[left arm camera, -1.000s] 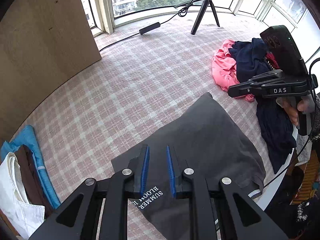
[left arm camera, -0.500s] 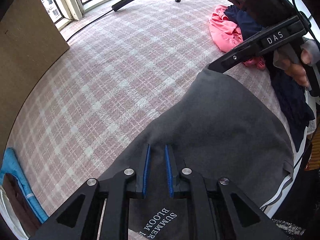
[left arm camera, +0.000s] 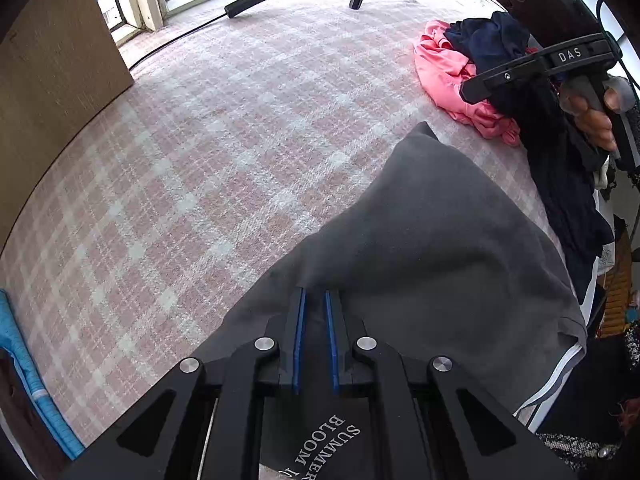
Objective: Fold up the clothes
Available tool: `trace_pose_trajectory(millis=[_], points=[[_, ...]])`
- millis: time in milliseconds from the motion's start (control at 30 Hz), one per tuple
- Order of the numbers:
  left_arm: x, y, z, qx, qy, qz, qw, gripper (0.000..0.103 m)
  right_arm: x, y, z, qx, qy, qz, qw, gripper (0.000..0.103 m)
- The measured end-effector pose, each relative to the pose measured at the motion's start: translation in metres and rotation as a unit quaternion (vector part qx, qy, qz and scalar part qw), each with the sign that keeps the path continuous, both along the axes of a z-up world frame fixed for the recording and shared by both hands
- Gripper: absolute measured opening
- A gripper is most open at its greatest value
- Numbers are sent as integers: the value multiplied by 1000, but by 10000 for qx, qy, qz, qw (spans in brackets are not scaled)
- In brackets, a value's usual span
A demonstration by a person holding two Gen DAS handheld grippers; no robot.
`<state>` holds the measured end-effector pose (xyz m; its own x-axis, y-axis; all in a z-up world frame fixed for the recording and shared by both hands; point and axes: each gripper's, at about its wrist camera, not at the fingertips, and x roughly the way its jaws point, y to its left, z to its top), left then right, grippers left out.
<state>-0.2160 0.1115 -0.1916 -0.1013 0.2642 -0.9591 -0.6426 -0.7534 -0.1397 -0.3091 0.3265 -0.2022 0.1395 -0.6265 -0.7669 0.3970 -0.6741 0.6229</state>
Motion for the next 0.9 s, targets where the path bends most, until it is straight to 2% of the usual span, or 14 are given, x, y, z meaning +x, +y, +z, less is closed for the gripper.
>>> trace_pose_trajectory(millis=[33, 67, 333, 367, 433, 533, 700, 800, 900], points=[[0, 1, 0, -24, -5, -13, 10000, 9, 4, -9, -1, 71, -27, 81, 9999, 18], [1, 2, 1, -55, -8, -17, 10000, 9, 7, -18, -3, 103, -36, 149, 9998, 21], [8, 8, 3, -244, 86, -154, 9995, 9, 9, -50, -23, 585, 130, 369, 9975, 22], [9, 8, 2, -239, 86, -155, 9996, 9, 9, -51, -24, 576, 155, 393, 9974, 22], [9, 7, 2, -212, 76, -137, 9997, 9, 12, -54, -24, 561, 264, 500, 9968, 4], [11, 5, 2, -171, 71, -138, 9997, 9, 15, -53, -19, 564, 410, 713, 9950, 4], [14, 4, 3, -125, 77, -138, 9998, 9, -10, -6, -8, 806, 605, -86, 9949, 1], [14, 4, 3, -100, 27, -105, 9999, 9, -6, -9, 4, 601, 573, 24, 9965, 2], [16, 4, 6, -107, 56, -100, 9999, 10, 19, -38, 10, 761, 893, 588, 9913, 6]])
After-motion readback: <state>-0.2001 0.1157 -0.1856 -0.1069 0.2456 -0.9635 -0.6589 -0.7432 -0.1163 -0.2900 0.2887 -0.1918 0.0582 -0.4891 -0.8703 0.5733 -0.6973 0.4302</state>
